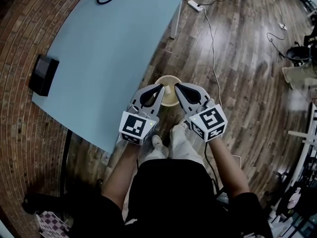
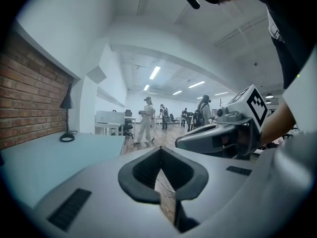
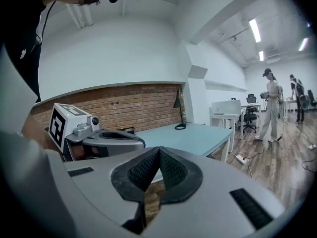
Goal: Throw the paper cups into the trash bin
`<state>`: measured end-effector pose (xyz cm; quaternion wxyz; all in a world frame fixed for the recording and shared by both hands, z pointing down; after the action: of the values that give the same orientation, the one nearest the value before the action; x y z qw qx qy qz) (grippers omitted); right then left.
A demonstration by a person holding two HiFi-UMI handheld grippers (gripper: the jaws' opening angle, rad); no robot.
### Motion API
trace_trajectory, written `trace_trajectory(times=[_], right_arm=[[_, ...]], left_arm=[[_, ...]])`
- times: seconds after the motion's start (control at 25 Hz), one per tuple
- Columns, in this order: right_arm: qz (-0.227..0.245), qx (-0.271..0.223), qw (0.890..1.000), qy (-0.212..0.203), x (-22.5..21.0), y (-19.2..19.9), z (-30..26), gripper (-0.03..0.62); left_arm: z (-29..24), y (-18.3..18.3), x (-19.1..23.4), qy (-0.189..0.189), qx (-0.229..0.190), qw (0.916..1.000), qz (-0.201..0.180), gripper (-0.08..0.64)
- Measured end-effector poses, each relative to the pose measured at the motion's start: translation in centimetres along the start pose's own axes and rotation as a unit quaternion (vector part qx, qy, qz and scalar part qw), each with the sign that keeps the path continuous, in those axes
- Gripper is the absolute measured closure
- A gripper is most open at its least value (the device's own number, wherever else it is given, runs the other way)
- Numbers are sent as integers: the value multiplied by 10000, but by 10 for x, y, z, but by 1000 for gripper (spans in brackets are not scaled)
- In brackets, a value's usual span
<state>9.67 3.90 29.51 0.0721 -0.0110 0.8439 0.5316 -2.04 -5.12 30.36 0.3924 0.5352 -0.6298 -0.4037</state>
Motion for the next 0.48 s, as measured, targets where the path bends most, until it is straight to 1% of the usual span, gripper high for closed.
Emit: trace_trajectory(times=[0.16,0.32,0.48], right_arm=[[173,-187,9996,101,20,-18,14,589],[374,-348,9983,297,41,-34,29,589],[506,-485,9967,398,66,-45,40,589]], left_arm=[[23,-16,-8,173,-249,9991,-312,551],[49,-29,-9,122,-401,9980,-468,551],[74,-37,-11,111,-620,9960,-642,551]])
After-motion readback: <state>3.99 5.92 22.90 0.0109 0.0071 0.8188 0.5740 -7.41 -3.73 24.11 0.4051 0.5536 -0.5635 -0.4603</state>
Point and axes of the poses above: the fingertips, and each gripper's own axes: z backward along the fingers, x to its left, y out of its underside, the point moved 8 cm from there along z, backward along the fingers, and after that the axes turned 8 degrees about x, right-handed, at the moved point
